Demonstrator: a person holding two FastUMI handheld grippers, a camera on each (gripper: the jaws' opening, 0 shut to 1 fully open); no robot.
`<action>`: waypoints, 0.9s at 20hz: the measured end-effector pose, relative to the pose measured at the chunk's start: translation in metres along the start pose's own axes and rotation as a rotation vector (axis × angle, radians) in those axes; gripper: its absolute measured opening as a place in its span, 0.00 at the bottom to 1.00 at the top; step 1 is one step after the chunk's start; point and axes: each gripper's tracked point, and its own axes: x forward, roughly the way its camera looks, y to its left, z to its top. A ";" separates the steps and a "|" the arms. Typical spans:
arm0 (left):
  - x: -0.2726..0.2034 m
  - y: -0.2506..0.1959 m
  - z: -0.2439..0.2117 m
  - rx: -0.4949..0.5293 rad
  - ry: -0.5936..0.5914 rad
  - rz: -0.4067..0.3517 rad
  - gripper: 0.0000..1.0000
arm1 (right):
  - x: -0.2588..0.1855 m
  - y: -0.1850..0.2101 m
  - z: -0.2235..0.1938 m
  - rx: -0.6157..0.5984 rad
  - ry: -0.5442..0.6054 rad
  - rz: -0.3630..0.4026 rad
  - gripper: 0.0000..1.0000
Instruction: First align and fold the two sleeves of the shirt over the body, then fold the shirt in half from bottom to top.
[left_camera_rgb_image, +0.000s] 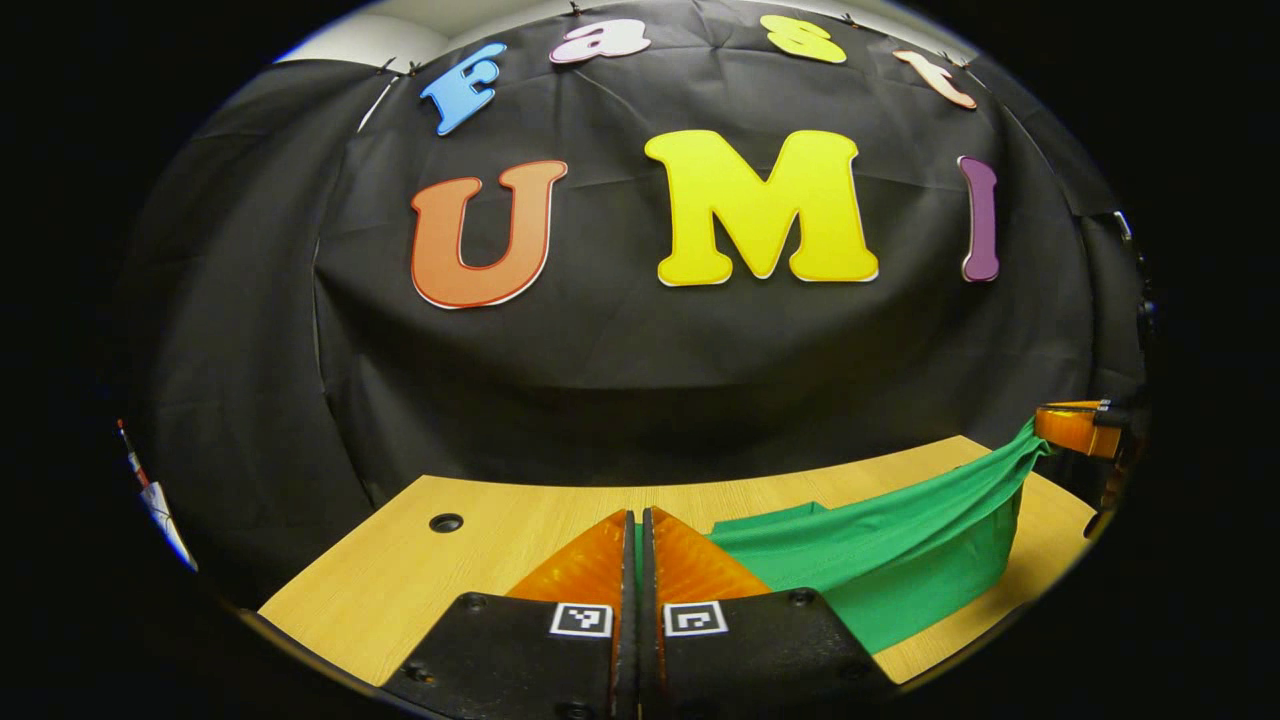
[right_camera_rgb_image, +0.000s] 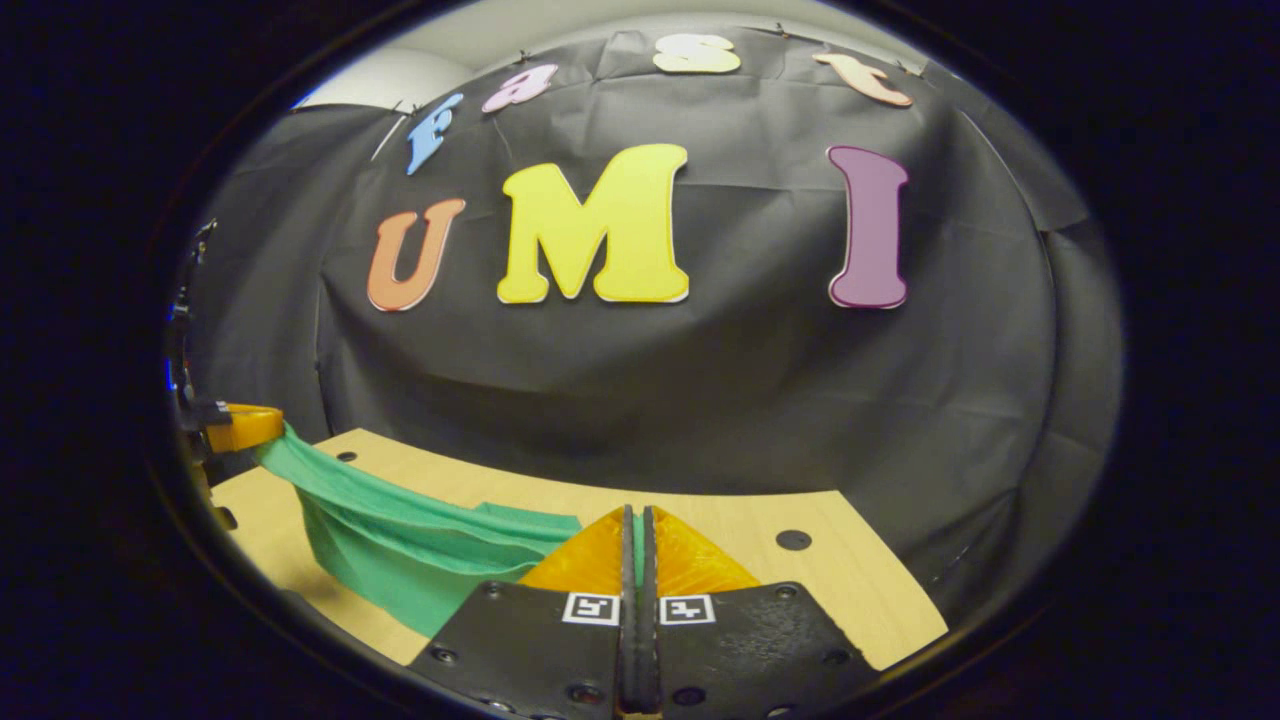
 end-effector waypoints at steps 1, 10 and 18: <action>0.020 0.000 0.001 0.000 0.004 -0.005 0.06 | 0.019 0.002 0.001 -0.003 0.006 -0.003 0.00; 0.156 -0.007 -0.048 0.026 0.114 -0.010 0.07 | 0.155 0.005 -0.033 -0.064 0.042 -0.064 0.00; 0.189 -0.015 -0.086 0.072 0.166 0.000 0.07 | 0.191 0.006 -0.071 -0.148 0.071 -0.114 0.00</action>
